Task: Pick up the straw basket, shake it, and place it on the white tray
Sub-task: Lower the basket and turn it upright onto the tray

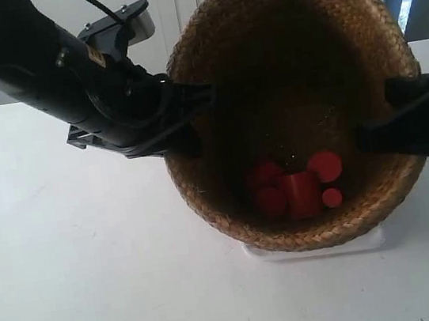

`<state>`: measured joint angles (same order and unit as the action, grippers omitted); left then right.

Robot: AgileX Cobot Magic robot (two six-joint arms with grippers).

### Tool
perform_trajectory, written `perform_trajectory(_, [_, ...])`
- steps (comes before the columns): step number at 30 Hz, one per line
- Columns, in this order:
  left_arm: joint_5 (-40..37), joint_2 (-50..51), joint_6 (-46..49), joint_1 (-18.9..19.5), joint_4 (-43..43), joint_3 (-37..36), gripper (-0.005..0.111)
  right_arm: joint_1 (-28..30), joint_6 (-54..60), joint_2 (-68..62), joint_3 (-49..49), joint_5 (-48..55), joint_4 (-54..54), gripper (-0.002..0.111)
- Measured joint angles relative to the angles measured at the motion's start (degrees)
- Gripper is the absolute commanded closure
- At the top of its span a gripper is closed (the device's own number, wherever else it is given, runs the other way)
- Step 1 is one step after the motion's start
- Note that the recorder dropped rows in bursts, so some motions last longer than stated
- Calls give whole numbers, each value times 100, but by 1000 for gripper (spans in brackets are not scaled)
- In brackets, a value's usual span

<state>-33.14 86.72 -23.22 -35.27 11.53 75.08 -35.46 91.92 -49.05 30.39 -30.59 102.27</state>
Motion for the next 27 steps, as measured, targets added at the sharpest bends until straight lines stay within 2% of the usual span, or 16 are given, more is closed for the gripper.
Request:
perform_trajectory(23, [16,0,-1,0,-158,0,107,0,-55,-38,-173,142,-12,108])
perform_trajectory(27, [16,0,-1,0,-194,0,107,0,-1053,-38,-184,259,-593,108])
